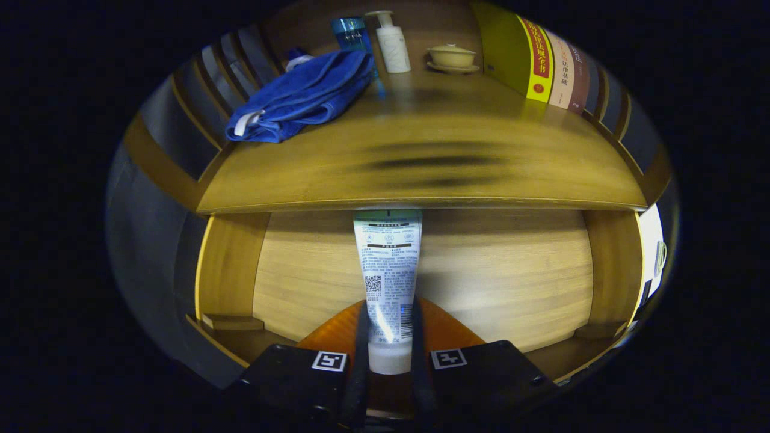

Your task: Pull open the drawer, take out the items inside it, and place them on the countertop above the cabinet.

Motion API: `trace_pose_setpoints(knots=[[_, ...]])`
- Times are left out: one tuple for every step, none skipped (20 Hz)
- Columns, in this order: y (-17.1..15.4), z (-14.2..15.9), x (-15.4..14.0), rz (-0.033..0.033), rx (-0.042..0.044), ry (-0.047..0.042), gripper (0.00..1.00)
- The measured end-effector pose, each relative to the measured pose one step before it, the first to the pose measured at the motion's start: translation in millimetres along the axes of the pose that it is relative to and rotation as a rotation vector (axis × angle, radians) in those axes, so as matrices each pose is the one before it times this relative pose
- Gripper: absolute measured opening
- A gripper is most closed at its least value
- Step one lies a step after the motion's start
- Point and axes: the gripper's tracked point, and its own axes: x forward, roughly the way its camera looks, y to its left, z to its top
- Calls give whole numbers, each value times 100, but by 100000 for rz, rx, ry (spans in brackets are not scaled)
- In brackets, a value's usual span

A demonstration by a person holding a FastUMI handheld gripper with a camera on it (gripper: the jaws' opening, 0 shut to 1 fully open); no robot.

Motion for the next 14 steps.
trace_pose_setpoints(knots=[[1969,85,-903,2656,906,-765,37],[-26,-148,-683,1464,272,-1186,37],[-65,-59,-488,278,-707,-1395,37],[-308,67,-658,300,-1174,-2064,37],[85,450,-642,1313,-516,-2950,37],[260,620,-703,1537,521,-3387,37],[358,1070,-661,1752,681,-3838,37],[114,1304,-597,1018,135,-3572,37],[-92,1745,-647,-813,-246,-3629,37],[-210,1853,-355,-2066,-855,-3735,37],[-299,1941,-260,-2789,-1985,-2899,37],[-514,2019,-204,-3181,-2027,-3019,37],[-435,1948,339,-3227,-2543,-2070,37],[-502,1790,453,-2647,-1064,-1309,37]])
